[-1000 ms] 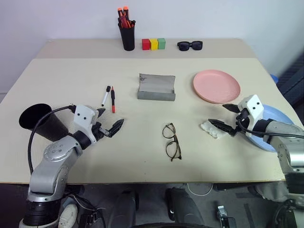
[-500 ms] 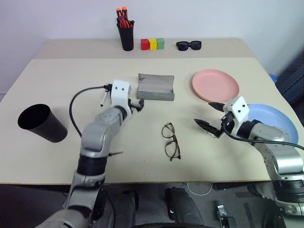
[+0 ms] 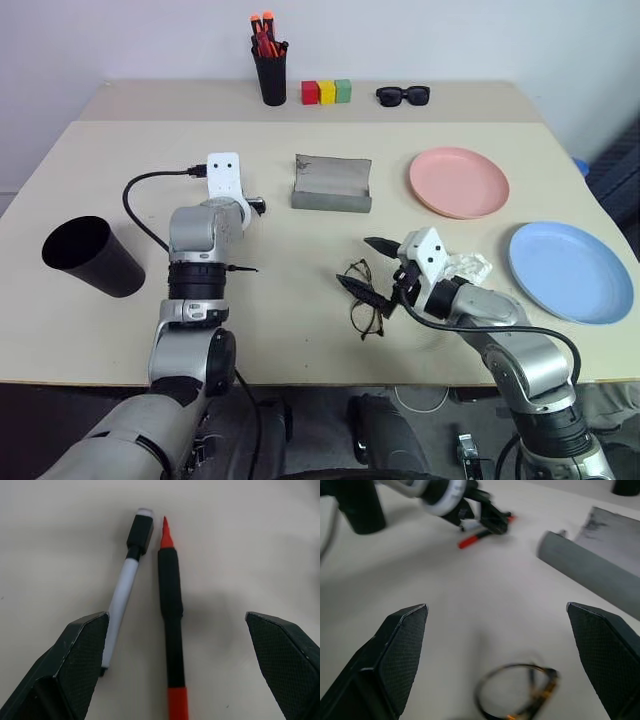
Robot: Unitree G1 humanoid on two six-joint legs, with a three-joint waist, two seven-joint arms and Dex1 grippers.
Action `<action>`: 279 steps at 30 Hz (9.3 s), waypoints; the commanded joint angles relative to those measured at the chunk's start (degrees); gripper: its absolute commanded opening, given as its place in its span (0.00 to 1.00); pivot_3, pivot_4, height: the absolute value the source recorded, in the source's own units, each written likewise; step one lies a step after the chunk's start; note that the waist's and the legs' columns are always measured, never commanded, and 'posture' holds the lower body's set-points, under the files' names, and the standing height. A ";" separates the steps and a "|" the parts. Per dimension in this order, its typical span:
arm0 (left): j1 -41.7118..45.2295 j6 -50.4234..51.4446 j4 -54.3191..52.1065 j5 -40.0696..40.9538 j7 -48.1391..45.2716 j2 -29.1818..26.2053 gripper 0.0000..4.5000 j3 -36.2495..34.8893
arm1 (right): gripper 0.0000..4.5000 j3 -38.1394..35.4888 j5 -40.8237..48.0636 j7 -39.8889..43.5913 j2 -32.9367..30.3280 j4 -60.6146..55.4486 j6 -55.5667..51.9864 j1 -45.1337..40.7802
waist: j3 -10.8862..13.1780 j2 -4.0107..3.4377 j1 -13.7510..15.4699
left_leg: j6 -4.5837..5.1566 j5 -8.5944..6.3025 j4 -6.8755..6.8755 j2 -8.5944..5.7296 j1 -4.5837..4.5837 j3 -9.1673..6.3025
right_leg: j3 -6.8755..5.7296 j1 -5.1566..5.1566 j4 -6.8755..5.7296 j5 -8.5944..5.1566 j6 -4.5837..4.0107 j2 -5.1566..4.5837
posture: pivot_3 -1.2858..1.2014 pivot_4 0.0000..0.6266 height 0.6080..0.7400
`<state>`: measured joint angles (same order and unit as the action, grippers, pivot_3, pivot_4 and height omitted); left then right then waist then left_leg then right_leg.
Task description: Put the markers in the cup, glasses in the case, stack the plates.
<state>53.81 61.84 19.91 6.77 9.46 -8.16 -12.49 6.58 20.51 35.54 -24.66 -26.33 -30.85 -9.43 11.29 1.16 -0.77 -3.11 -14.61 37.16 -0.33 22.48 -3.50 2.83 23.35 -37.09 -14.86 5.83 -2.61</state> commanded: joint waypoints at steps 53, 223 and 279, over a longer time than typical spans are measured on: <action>-47.16 -47.80 -49.36 -18.83 11.30 -0.73 0.00 -9.73 | 1.00 -3.92 10.25 2.97 7.27 8.35 1.88 -14.06 | -0.10 0.09 -0.05 | -0.01 0.00 0.00 0.11 -0.07 0.04 | 0.01 -0.07 -0.01 0.04 -0.07 0.03 | 0.52 0.24 1.00; 14.04 -56.53 38.33 -8.86 -57.39 -7.73 0.99 25.85 | 1.00 -16.29 7.45 5.84 -13.51 -4.67 -0.50 1.63 | -0.02 0.09 0.11 | 0.18 -0.10 -0.04 0.04 0.58 0.03 | -0.07 0.39 0.21 -0.02 0.03 0.02 | 0.52 0.24 1.00; -9.66 -58.12 -3.29 1.04 -81.13 -23.24 0.61 18.94 | 1.00 -12.50 15.09 -4.92 -12.88 -9.21 -21.84 1.25 | -0.02 0.06 0.07 | 0.26 -0.13 0.76 0.11 0.82 -0.01 | -0.04 0.45 -0.22 0.01 0.03 0.03 | 0.52 0.24 1.00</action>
<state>43.77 4.52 20.43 4.65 -73.65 -31.63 9.77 -3.84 33.13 31.83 -37.01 -33.35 -49.19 -7.30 11.27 1.22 -0.71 -2.84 -14.74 37.93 -0.22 23.30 -3.50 2.79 23.80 -37.31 -14.85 5.86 -2.58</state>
